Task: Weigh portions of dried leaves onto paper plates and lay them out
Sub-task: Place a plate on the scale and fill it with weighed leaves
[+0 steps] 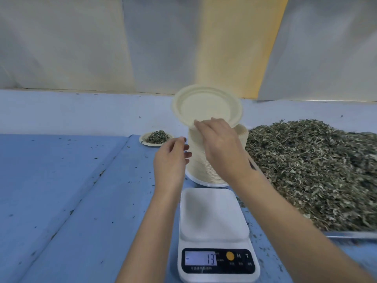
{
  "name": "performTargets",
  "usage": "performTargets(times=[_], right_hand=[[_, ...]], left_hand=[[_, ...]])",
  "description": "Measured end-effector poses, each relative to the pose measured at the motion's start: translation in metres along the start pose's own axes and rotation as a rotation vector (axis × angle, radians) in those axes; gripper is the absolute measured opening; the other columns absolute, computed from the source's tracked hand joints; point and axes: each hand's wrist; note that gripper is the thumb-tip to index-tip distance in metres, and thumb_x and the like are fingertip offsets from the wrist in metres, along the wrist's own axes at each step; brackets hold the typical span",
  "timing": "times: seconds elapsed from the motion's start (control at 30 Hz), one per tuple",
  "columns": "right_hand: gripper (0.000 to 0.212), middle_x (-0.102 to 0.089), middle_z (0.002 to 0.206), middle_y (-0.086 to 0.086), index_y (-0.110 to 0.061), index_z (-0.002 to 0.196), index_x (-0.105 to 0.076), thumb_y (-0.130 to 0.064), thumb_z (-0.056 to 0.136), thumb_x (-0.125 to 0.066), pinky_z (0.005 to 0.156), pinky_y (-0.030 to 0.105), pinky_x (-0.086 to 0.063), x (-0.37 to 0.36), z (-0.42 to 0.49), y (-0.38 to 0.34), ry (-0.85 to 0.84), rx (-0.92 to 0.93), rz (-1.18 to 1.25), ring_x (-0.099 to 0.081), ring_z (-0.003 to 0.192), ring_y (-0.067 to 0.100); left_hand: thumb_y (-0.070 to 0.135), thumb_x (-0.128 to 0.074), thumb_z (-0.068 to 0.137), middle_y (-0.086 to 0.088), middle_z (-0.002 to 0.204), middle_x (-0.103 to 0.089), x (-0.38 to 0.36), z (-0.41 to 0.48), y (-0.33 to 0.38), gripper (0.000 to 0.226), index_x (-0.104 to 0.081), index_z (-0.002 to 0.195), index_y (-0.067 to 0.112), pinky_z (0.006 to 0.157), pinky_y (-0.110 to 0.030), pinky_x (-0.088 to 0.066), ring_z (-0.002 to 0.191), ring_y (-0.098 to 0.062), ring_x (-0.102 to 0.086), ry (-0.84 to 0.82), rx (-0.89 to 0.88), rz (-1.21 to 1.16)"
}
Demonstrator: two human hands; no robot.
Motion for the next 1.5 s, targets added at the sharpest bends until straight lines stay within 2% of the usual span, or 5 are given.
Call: performTargets(times=[0.2,0.43,0.6,0.87,1.5], right_hand=[[0.028,-0.071,0.094,0.012,0.004,0.102,-0.071,0.012,0.076,-0.065,0.100,0.046,-0.046,0.020,-0.028,-0.026,-0.055,0.111,0.193,-0.066,0.088,0.030],[0.044,-0.047,0.140,-0.003,-0.016,0.135,-0.053,-0.010,0.091,-0.057,0.103,0.013,-0.020,0.050,-0.032,-0.009,0.036,-0.771,0.363,-0.034,0.127,0.011],[0.032,-0.068,0.082,-0.023,-0.020,0.115,-0.069,-0.011,0.086,-0.058,0.078,0.029,-0.055,0.059,-0.054,0.002,0.038,-1.072,0.512,-0.064,0.086,0.001],[0.030,-0.045,0.062,0.011,0.003,0.072,-0.058,-0.023,0.086,-0.055,0.058,0.028,-0.027,0.051,-0.075,0.009,-0.245,-1.145,0.512,-0.039,0.061,0.017],[0.052,-0.019,0.036,-0.009,-0.021,0.046,-0.022,-0.022,0.087,-0.053,0.051,0.029,-0.013,0.031,-0.100,0.019,-0.427,-1.187,0.365,-0.018,0.047,0.014]], left_hand=[[0.033,-0.057,0.088,-0.001,0.065,-0.063,0.017,-0.001,0.010,0.032,-0.060,0.070,0.007,0.062,-0.032,-0.046,0.060,-0.018,-0.057,0.196,-0.173,0.162],[0.017,-0.059,0.087,0.000,0.062,-0.058,0.044,-0.007,0.011,0.008,-0.066,0.090,0.015,0.060,-0.027,-0.046,0.049,-0.012,-0.047,-0.117,0.003,0.310],[0.016,-0.056,0.091,0.005,0.052,-0.061,0.050,-0.010,0.008,0.016,-0.061,0.100,0.028,0.044,-0.019,-0.043,0.044,-0.008,-0.054,-0.355,0.055,0.486],[0.028,-0.052,0.094,-0.013,0.061,-0.067,0.051,-0.010,-0.002,0.034,-0.065,0.091,-0.004,0.050,-0.023,-0.049,0.042,-0.023,-0.057,-0.302,0.315,0.712],[0.033,-0.045,0.097,-0.016,0.073,-0.072,0.052,-0.003,-0.021,0.038,-0.061,0.097,-0.001,0.046,-0.022,-0.051,0.047,-0.025,-0.064,-0.352,0.435,0.853]])
Point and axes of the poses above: each hand's wrist, its own z-axis towards the middle knuckle, its own x-axis out of the back of the hand, y = z × x
